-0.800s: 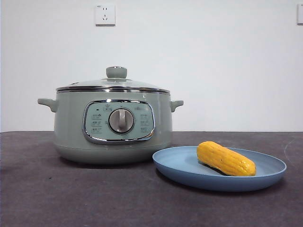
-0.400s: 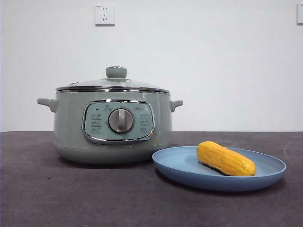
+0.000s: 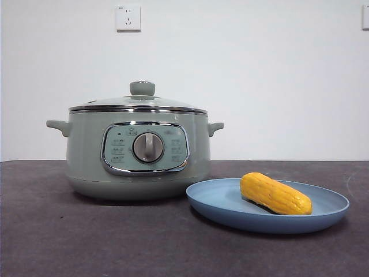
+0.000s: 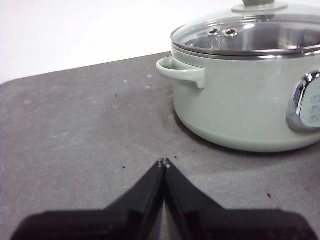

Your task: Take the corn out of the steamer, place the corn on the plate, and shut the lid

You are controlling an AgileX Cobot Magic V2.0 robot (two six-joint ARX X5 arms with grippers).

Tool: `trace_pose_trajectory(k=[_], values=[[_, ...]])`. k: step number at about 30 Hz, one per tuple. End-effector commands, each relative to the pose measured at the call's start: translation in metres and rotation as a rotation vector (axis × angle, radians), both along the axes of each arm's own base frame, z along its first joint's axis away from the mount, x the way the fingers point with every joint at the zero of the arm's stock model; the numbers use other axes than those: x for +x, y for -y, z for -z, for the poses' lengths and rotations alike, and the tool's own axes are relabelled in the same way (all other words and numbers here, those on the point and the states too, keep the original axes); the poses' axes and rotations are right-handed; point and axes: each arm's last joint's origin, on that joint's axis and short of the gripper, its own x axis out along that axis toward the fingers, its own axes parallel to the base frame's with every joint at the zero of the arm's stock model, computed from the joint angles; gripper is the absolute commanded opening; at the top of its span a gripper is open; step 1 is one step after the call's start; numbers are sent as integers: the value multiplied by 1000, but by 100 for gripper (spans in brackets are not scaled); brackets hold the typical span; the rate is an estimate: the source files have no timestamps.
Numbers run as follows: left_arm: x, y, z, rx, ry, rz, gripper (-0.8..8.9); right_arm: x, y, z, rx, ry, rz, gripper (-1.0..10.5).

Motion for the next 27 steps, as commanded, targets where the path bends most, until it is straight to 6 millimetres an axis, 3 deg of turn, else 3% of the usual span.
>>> trace_pose_trajectory(k=[1,21,27], values=[[1,0,4,-25,-12,-8,-3,0,0,1,-5,2,-2,5],[1,0,4,-25,-12,-8,-4,0,0,1,-5,4,-3,5],[1,0,4,-25,-12,-8,-4,-3,12,-15,11,249,89,5]])
